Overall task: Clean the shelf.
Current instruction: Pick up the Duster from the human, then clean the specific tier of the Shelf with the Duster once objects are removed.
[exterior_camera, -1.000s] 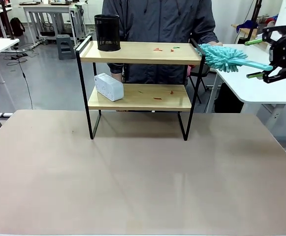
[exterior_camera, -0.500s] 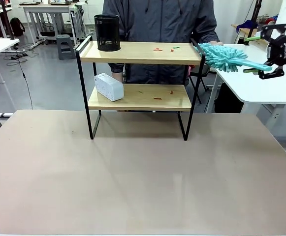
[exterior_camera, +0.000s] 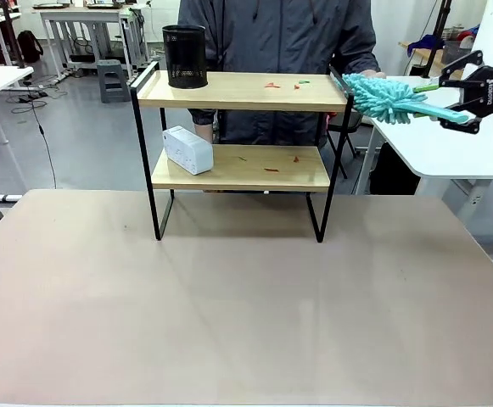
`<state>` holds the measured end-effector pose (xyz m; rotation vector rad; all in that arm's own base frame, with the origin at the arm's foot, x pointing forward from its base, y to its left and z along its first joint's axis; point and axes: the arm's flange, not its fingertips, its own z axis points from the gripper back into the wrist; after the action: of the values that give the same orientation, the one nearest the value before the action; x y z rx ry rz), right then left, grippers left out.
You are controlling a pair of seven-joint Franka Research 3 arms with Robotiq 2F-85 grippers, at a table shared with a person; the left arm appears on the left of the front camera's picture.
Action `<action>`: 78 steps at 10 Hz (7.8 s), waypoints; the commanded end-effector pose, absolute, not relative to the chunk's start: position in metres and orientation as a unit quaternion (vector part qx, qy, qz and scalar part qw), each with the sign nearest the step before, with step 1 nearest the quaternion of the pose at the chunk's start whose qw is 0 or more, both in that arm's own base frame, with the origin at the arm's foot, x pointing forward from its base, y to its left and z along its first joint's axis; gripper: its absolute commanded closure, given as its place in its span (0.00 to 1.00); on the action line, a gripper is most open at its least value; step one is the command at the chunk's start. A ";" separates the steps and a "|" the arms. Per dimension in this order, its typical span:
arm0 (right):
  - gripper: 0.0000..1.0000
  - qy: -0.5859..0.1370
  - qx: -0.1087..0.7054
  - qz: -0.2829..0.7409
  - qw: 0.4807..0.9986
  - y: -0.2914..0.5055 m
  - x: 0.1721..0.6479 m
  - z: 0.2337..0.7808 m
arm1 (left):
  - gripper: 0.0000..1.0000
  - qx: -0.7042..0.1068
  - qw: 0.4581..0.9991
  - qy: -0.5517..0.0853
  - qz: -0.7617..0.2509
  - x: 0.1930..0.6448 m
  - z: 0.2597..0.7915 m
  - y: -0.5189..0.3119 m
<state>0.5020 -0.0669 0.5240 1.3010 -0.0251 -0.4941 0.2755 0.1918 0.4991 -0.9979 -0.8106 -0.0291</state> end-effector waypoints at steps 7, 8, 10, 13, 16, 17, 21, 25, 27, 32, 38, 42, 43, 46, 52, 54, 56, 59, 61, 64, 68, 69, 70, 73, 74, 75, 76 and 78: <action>1.00 -0.018 0.592 -0.142 0.793 -0.092 0.441 0.537 | 0.00 -0.465 0.796 -0.388 -0.023 0.278 0.500 0.192; 1.00 -0.028 0.567 -0.080 0.819 -0.114 0.390 0.552 | 0.00 -0.465 0.796 -0.388 -0.023 0.278 0.500 0.192; 1.00 -0.103 0.513 -0.015 0.852 -0.161 0.281 0.555 | 0.00 -0.465 0.796 -0.388 -0.023 0.278 0.500 0.192; 1.00 -0.114 0.457 0.060 0.880 -0.189 0.189 0.501 | 0.00 -0.465 0.796 -0.388 -0.023 0.278 0.500 0.192; 1.00 -0.096 0.483 0.019 0.870 -0.182 0.219 0.543 | 0.00 -0.465 0.796 -0.388 -0.023 0.278 0.500 0.192; 1.00 -0.096 0.483 0.019 0.870 -0.182 0.219 0.543 | 0.00 -0.465 0.796 -0.388 -0.023 0.278 0.500 0.192; 1.00 -0.096 0.483 0.019 0.870 -0.182 0.219 0.543 | 0.00 -0.465 0.796 -0.388 -0.023 0.278 0.500 0.192; 1.00 -0.096 0.483 0.019 0.870 -0.182 0.219 0.543 | 0.00 -0.465 0.796 -0.388 -0.023 0.278 0.500 0.192; 1.00 -0.096 0.483 0.019 0.870 -0.182 0.219 0.543 | 0.00 -0.465 0.796 -0.388 -0.023 0.278 0.500 0.192; 0.88 -0.092 0.480 0.027 0.872 -0.181 0.218 0.538 | 0.00 -0.465 0.796 -0.388 -0.023 0.278 0.500 0.192; 0.88 -0.305 0.252 0.086 0.914 0.012 0.243 0.722 | 0.00 -0.465 0.796 -0.388 -0.023 0.278 0.500 0.192; 0.88 -0.318 0.229 0.125 0.912 0.071 0.244 0.730 | 0.00 -0.465 0.796 -0.388 -0.023 0.278 0.500 0.192; 0.88 -0.318 0.229 0.125 0.912 0.071 0.244 0.730 | 0.00 -0.465 0.796 -0.388 -0.023 0.278 0.500 0.192; 0.88 -0.299 0.175 0.105 0.932 0.087 0.268 0.720 | 0.00 -0.465 0.796 -0.388 -0.023 0.278 0.500 0.192; 0.88 -0.278 0.035 0.059 0.958 0.166 0.383 0.733 | 0.00 -0.465 0.796 -0.388 -0.023 0.278 0.500 0.192; 0.88 -0.269 0.020 0.068 0.961 0.183 0.388 0.725 | 0.00 -0.465 0.796 -0.388 -0.023 0.278 0.500 0.192; 0.88 -0.240 0.010 0.054 0.969 0.186 0.398 0.714 | 0.00 -0.465 0.796 -0.388 -0.023 0.278 0.500 0.192; 0.88 -0.214 0.019 0.055 0.975 0.185 0.400 0.705 | 0.00 -0.465 0.796 -0.388 -0.023 0.278 0.500 0.192; 0.88 -0.213 0.018 0.062 0.975 0.187 0.396 0.702 | 0.00 -0.465 0.796 -0.388 -0.023 0.278 0.500 0.192; 0.88 -0.207 0.044 0.149 0.966 0.197 0.398 0.696 | 0.00 -0.465 0.796 -0.388 -0.023 0.278 0.500 0.192; 0.88 -0.178 0.083 0.226 0.954 0.203 0.394 0.693 | 0.00 -0.465 0.796 -0.388 -0.023 0.278 0.500 0.192; 0.88 -0.183 0.083 0.254 0.946 0.204 0.391 0.692 | 0.00 -0.465 0.796 -0.388 -0.023 0.278 0.500 0.192; 0.88 -0.168 0.058 0.314 0.933 0.204 0.383 0.690 | 0.00 -0.465 0.796 -0.388 -0.023 0.278 0.500 0.192; 0.88 -0.061 0.165 0.535 0.826 0.186 0.352 0.691 | 0.00 -0.465 0.796 -0.388 -0.023 0.278 0.500 0.192; 0.88 -0.064 0.214 0.531 0.817 0.175 0.357 0.691 | 0.00 -0.465 0.796 -0.388 -0.023 0.278 0.500 0.192; 0.88 -0.064 0.243 0.522 0.815 0.165 0.360 0.689 | 0.00 -0.465 0.796 -0.388 -0.023 0.278 0.500 0.192; 0.88 -0.063 0.255 0.514 0.817 0.158 0.363 0.686 | 0.00 -0.465 0.796 -0.388 -0.023 0.278 0.500 0.192; 0.88 -0.071 0.284 0.489 0.822 0.141 0.364 0.681 | 0.00 -0.465 0.796 -0.388 -0.023 0.278 0.500 0.192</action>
<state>0.3626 0.1448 0.6764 0.5584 -0.1328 1.0785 0.2767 0.1937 0.4999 -0.9910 -0.8101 -0.0356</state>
